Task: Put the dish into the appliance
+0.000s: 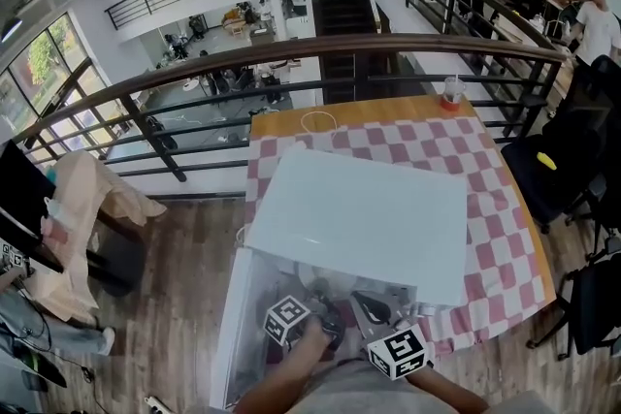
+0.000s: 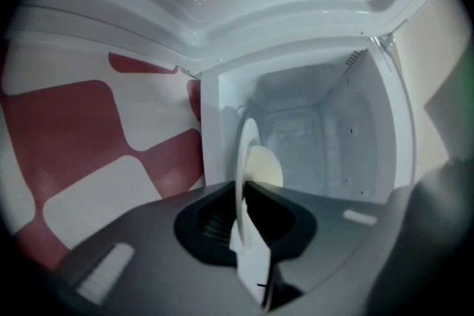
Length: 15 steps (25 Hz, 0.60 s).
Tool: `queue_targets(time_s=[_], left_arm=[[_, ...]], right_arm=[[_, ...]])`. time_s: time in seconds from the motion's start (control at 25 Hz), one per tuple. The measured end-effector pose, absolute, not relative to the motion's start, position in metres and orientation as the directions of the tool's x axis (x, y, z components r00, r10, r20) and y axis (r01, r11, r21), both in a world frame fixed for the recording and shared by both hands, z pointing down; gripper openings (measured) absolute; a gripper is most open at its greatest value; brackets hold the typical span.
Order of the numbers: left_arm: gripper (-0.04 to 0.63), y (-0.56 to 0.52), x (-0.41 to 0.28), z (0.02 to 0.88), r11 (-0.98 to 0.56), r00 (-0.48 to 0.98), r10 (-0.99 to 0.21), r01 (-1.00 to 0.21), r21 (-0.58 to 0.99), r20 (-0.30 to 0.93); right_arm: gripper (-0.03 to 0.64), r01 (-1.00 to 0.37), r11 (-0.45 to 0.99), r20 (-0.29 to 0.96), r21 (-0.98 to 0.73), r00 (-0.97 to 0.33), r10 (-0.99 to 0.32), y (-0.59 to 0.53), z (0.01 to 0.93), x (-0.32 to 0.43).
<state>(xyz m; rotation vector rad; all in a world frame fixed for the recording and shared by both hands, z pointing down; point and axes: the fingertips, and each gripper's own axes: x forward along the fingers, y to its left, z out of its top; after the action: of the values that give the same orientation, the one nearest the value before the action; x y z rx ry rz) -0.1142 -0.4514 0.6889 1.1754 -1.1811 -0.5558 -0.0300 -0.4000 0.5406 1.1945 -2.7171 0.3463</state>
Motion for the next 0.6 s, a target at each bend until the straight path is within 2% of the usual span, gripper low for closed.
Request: queue_targets(time_s=[0.24,0.32,0.36,0.44,0.48,0.6], left_arm=[[0.044,-0.451,-0.119,0.692,0.354,0.325,-0.829,-0.324,0.878,0.454],[0.047,-0.453,-0.119,0.686,0.310,0.330,-0.838,-0.368,0.877,0.434],[0.077,-0.456,-0.119,0.680,0.264,0.336,-0.850,-0.393,0.881,0.405],[0.220,-0.460,-0.117,0.668,0.163,0.358,-0.867,-0.450,0.878,0.345],[0.269,-0.462,-0.115,0.663,0.125,0.370,-0.868,-0.482,0.867,0.331],[0.362,-0.458,-0.111,0.660,0.066,0.388,-0.852,-0.587,0.807,0.352]], right_arm=[[-0.002,-0.732,0.668,0.238,-0.134,-0.678,-0.695,-0.394,0.542,-0.031],[-0.002,-0.731,0.670,0.235,-0.131,-0.679,-0.695,-0.393,0.541,-0.031],[-0.002,-0.731,0.670,0.234,-0.129,-0.679,-0.695,-0.393,0.541,-0.031],[-0.002,-0.732,0.670,0.234,-0.127,-0.678,-0.697,-0.393,0.541,-0.031],[-0.002,-0.733,0.668,0.235,-0.127,-0.677,-0.698,-0.393,0.541,-0.031],[-0.002,-0.734,0.668,0.236,-0.124,-0.676,-0.699,-0.392,0.540,-0.033]])
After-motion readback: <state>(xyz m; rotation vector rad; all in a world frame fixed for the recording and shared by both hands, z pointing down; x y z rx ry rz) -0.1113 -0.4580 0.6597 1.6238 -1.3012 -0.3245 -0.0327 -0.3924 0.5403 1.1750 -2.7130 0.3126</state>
